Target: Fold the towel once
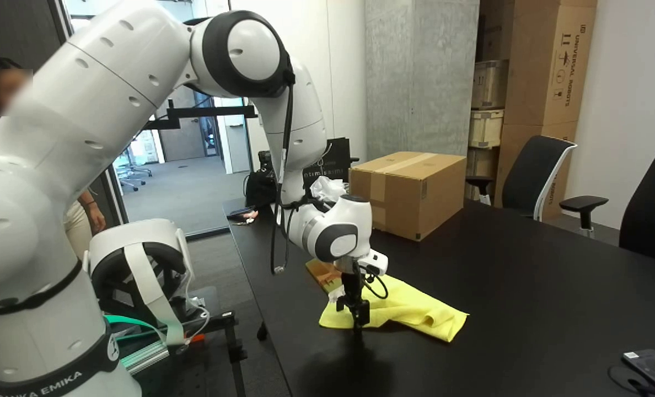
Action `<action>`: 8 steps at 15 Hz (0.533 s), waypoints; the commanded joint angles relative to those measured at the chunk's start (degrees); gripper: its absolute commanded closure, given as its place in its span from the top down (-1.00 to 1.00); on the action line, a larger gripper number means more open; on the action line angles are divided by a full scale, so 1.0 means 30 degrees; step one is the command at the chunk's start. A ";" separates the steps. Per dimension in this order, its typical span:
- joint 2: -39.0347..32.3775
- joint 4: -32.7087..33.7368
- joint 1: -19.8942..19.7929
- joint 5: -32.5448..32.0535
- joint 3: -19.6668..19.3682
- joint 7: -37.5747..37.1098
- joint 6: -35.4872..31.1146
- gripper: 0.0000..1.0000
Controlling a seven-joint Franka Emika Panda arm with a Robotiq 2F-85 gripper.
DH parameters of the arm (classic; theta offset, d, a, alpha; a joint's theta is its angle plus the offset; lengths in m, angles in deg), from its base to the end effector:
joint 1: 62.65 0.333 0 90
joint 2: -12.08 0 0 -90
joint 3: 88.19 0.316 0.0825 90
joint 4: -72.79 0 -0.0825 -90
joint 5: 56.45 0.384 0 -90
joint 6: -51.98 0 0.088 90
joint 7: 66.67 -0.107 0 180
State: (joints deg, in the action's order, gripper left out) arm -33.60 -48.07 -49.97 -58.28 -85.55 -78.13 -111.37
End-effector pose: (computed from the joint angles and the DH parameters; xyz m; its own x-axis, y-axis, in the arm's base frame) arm 0.5153 0.1456 0.0293 0.9946 0.0854 -0.0582 0.0847 -0.9963 -0.0142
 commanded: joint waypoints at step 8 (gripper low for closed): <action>0.0007 -0.0430 0.0427 0.0061 -0.0235 0.0410 -0.0786 0.42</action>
State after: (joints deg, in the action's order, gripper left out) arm -33.73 -48.14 -49.68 -58.29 -85.79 -77.70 -111.75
